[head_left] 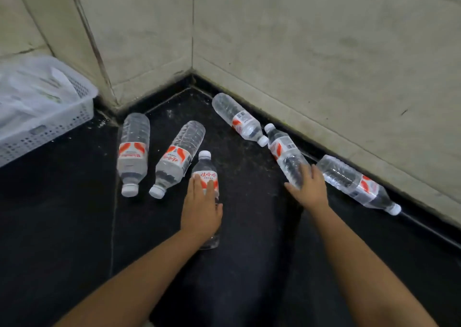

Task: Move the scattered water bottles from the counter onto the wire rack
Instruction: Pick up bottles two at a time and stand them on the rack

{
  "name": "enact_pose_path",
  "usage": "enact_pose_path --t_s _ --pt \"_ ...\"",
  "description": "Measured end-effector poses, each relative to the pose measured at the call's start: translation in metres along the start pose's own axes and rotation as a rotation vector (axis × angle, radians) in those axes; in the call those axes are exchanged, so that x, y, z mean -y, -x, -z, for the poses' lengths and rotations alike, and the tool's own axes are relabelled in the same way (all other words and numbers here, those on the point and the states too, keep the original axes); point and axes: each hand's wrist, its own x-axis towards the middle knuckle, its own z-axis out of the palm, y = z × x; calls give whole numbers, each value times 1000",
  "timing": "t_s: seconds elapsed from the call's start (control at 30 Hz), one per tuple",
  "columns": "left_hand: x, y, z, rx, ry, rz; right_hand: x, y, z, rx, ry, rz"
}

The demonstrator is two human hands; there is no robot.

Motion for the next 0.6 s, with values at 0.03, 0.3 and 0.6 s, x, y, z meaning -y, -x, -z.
enact_pose_path --t_s 0.03,0.3,0.6 --pt "1 -2 -1 -6 19 -9 2 -7 -1 8 -12 -27" --pt "5 -2 2 40 32 -36 29 -3 -13 11 106 -181" --pt "-5 2 6 93 14 -4 40 89 -20 93 117 -221"
